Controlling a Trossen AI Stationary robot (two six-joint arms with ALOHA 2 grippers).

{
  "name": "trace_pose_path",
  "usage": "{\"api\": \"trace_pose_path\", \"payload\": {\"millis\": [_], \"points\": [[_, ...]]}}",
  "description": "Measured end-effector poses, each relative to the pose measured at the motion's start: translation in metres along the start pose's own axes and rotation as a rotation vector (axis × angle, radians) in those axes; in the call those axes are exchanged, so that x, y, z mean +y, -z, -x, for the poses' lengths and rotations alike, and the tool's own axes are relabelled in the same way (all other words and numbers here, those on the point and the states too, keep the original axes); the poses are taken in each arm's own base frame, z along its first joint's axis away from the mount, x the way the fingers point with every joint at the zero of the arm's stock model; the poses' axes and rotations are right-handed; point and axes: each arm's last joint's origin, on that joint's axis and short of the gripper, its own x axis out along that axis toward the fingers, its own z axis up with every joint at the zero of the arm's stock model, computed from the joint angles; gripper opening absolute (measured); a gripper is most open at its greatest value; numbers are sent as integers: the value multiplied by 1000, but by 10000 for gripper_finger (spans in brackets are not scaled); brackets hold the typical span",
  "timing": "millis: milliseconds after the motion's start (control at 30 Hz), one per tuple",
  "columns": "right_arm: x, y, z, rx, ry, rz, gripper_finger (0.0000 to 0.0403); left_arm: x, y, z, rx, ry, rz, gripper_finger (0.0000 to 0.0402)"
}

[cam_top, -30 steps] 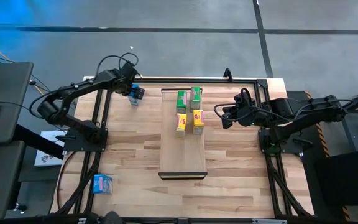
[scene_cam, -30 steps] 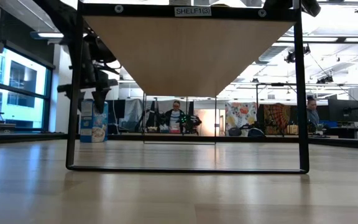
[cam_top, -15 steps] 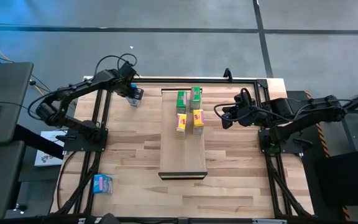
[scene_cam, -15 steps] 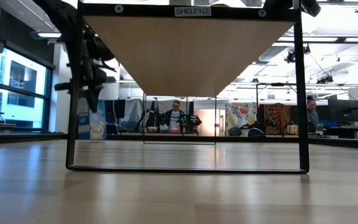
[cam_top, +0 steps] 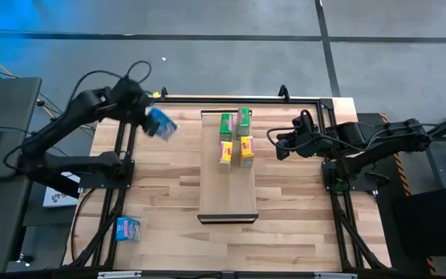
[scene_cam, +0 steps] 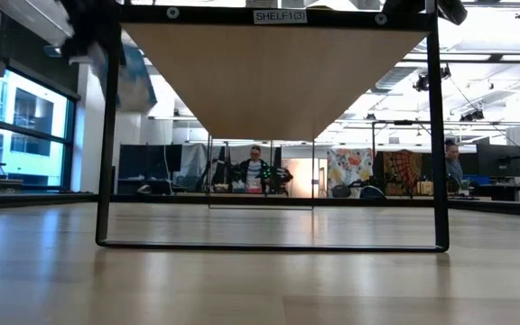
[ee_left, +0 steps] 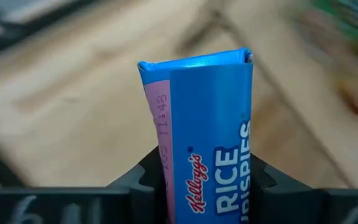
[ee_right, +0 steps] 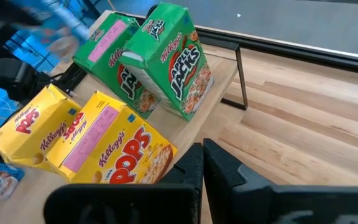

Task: Stack cereal on shelf
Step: Put the top blue cereal box on the shelf

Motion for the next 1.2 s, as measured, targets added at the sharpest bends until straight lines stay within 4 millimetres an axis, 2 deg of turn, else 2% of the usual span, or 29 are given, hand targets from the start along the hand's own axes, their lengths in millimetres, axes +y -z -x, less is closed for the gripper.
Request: {"api": "trace_pose_path", "payload": {"millis": [133,300,467,600,767,900,1033,1200], "points": [[0,0,0,13,-7,-18,1,-29,22,27,88,184,-72,91],[0,1,0,29,-13,2,1,-73,35,47,95,404,-104,88],[0,1,0,41,-20,69,1,-134,36,57,-23,583,-159,88],[0,2,0,54,-28,101,1,-186,35,58,-77,631,-287,88],[0,2,0,58,-29,120,1,-242,34,49,-129,608,-533,88],[1,3,0,74,-40,129,1,-278,35,31,-168,566,-705,88],[1,2,0,75,-43,124,1,-301,35,8,-182,515,-799,88],[2,-1,3,70,-56,112,1,-315,38,-28,-155,425,-876,88]]}}
